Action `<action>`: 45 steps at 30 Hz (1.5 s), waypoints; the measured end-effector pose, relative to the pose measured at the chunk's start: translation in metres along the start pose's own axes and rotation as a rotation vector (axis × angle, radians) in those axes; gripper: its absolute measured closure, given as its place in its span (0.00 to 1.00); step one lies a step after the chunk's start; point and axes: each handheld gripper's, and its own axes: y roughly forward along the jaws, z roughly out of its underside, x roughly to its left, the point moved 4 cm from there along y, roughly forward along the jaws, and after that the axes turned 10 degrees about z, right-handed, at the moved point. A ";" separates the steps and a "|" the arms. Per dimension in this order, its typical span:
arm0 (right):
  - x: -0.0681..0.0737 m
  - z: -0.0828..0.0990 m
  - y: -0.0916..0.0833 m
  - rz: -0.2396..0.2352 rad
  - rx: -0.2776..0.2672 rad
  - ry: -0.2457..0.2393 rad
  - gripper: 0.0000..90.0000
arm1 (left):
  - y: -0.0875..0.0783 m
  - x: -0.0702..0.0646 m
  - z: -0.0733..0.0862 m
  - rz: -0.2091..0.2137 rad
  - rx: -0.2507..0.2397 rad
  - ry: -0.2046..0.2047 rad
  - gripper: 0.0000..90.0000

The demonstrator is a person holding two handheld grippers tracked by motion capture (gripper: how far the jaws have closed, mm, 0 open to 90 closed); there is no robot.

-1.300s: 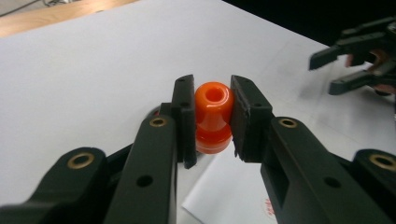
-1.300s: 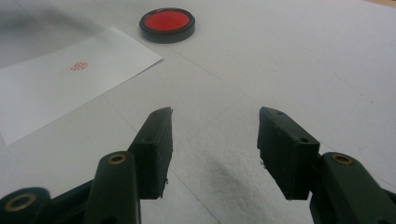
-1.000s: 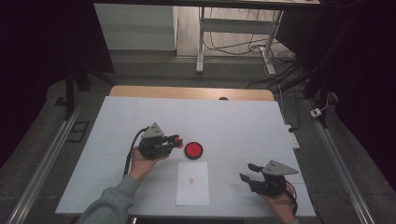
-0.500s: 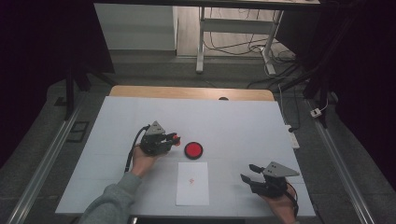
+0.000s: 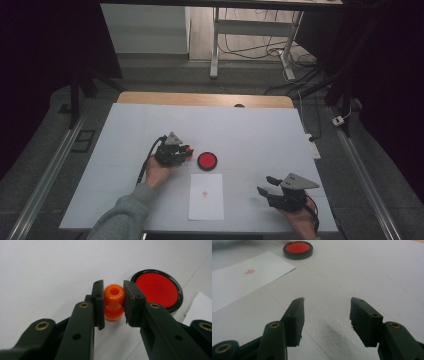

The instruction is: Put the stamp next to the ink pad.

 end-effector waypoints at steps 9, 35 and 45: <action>0.001 -0.001 0.000 -0.006 -0.004 -0.001 0.50 | 0.005 0.000 0.004 0.014 0.026 0.000 0.79; 0.000 -0.003 0.000 0.013 -0.020 -0.003 0.50 | -0.046 -0.023 0.000 0.042 -0.078 0.010 0.30; 0.000 -0.005 0.001 0.005 -0.027 -0.009 0.50 | -0.074 -0.042 0.025 0.050 -0.056 0.028 0.30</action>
